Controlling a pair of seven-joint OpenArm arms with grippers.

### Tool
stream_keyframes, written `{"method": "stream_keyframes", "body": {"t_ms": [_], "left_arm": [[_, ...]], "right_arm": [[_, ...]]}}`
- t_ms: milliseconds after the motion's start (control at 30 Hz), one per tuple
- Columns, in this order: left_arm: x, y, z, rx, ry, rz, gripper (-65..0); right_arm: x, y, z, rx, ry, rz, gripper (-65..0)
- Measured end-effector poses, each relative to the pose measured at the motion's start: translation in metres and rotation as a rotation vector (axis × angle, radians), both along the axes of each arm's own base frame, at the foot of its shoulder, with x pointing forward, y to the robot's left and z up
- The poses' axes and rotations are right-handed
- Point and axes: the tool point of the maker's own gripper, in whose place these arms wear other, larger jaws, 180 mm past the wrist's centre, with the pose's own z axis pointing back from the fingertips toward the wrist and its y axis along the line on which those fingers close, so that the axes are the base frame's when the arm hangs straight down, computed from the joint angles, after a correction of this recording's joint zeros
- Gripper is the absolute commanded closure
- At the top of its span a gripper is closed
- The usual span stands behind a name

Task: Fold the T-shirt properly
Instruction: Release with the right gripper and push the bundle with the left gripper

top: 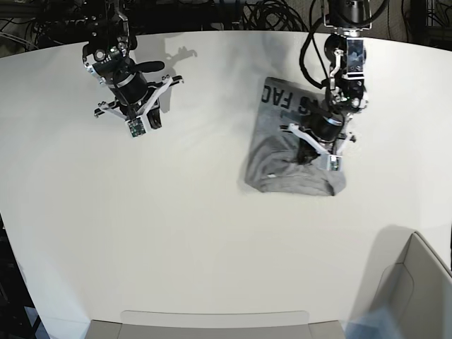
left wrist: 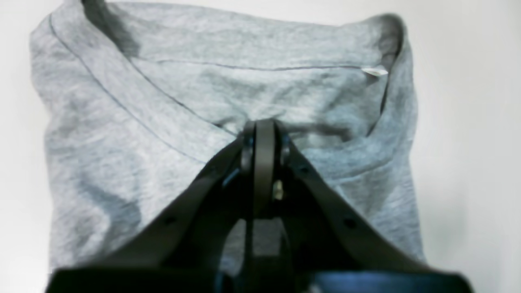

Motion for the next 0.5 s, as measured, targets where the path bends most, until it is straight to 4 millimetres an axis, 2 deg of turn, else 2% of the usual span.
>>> {"method": "stream_keyframes", "body": {"t_ms": [133,333,433,500], "left_arm": [[-0.001,0.042,-0.002,0.091,0.022,0.003,0.0],[0.017,0.093,0.001,0.183,0.051,0.018,0.0],[0.022,0.104,0.005,0.211,0.061,-0.01,0.0],[0.023,0.105,0.012,0.228,0.057,-0.016,0.0]], "right_arm": [[0.001,0.001,0.001,0.002,-0.002,-0.001,0.0],[0.001,0.002,0.0,0.003,-0.002,0.001,0.0],[0.001,0.002,0.0,0.003,-0.002,0.001,0.0],[0.001,0.002,0.001,0.003,-0.003,0.001,0.0]]}}
